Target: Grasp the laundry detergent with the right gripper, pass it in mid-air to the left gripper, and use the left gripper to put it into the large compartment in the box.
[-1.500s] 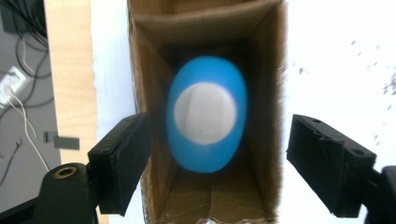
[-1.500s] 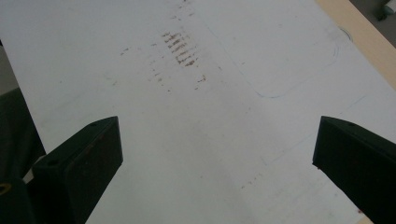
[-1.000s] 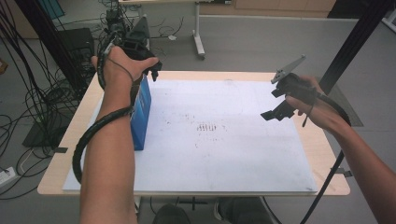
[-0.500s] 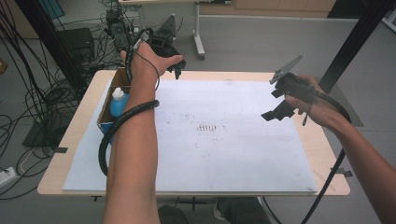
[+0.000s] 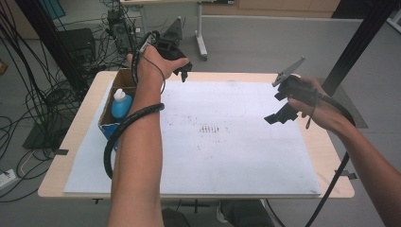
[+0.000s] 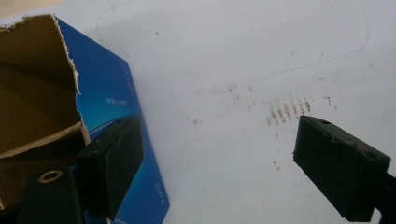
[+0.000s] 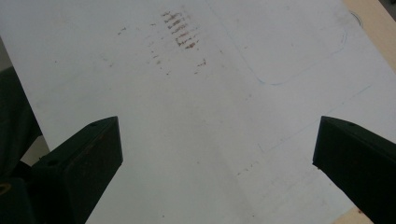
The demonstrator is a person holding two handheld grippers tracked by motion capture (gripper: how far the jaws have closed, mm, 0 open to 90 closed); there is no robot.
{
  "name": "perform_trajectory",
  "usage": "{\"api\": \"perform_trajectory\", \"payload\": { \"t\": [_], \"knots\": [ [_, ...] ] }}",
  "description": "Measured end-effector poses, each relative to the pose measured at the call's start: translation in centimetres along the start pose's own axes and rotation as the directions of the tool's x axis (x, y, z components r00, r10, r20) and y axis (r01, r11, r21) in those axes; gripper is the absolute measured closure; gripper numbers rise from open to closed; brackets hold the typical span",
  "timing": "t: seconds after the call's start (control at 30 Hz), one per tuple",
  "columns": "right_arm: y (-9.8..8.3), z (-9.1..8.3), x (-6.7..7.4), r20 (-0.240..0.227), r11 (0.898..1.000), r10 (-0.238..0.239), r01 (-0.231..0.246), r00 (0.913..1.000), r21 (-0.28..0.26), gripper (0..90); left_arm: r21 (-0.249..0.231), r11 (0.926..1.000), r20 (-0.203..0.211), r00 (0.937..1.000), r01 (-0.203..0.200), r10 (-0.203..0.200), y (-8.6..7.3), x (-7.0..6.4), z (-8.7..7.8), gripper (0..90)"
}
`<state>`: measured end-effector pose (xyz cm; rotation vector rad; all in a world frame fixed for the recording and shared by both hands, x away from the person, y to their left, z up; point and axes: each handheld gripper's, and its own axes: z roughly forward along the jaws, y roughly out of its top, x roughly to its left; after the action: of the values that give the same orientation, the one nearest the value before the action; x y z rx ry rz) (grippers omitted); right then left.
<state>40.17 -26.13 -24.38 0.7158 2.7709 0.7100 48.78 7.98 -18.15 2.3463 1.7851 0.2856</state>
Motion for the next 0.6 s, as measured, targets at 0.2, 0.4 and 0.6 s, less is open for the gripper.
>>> {"api": "perform_trajectory", "payload": {
  "t": [0.2,0.4,0.6],
  "knots": [
    [0.06,-0.02,0.24,0.003,1.0,-0.006,0.006,1.0,0.005,1.4,0.002,1.0,0.002,1.0,0.001,-0.001,-0.2,0.15,0.03,16.5],
    [0.06,0.02,0.34,0.002,1.0,-0.009,0.009,1.0,0.008,1.4,0.001,1.0,0.0,1.0,0.006,-0.006,-0.4,0.38,-0.08,16.6],
    [0.06,-0.02,0.47,0.003,1.0,-0.011,0.011,0.9999,0.009,1.4,-0.006,0.9999,0.008,0.9999,0.008,-0.008,-0.6,0.44,-0.29,16.7]
  ]
}}
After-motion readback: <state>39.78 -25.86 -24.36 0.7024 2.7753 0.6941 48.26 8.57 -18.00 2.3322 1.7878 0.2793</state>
